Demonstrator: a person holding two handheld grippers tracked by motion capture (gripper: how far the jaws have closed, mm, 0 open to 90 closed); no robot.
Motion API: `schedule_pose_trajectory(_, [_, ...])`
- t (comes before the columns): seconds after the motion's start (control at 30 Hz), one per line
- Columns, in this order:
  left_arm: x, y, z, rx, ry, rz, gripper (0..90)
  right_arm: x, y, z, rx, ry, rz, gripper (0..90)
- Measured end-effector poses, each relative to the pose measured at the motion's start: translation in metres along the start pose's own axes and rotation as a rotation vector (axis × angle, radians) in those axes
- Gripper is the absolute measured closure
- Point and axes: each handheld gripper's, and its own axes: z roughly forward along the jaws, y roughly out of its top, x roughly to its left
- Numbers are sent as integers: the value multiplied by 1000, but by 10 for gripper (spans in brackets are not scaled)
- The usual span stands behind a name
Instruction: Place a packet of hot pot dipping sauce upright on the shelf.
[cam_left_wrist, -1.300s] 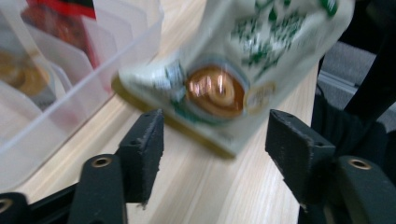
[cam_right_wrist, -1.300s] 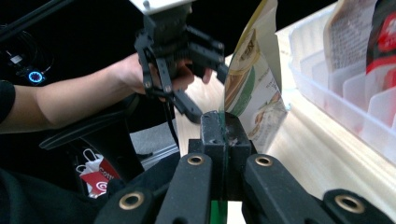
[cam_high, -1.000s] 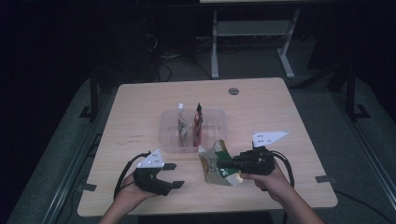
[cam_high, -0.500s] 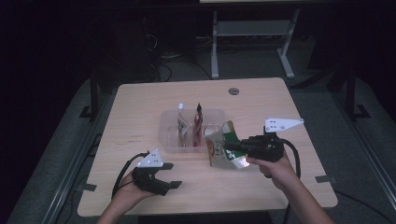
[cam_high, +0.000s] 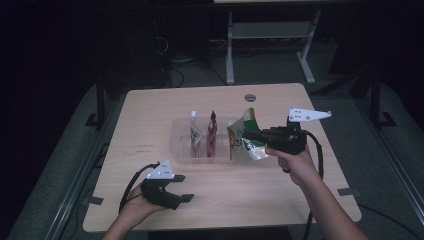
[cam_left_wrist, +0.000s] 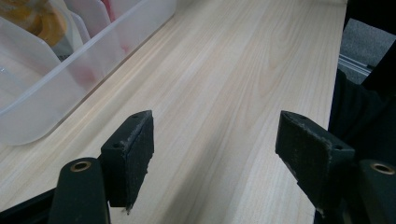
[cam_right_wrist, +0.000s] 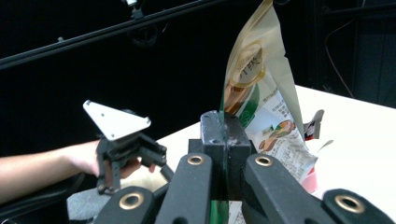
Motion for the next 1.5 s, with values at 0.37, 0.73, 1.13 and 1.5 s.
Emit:
schedule_pose_trajectory(0.37, [2, -1, -1, 6, 1, 0, 276, -24, 6, 21, -4, -55, 24, 900])
schedule_pose_trajectory(0.73, [1, -2, 1, 18, -10, -6, 273, -44, -13, 36, 26, -98, 74, 899])
schedule_pose_trajectory(1.13, [0, -2, 4, 31, -19, 2, 272, -52, -28, 54, 92, -128, 69, 898])
schedule_pose_trajectory(1.5, [0, -2, 5, 35, -20, 5, 272, -46, -26, 59, 141, -187, 2, 684])
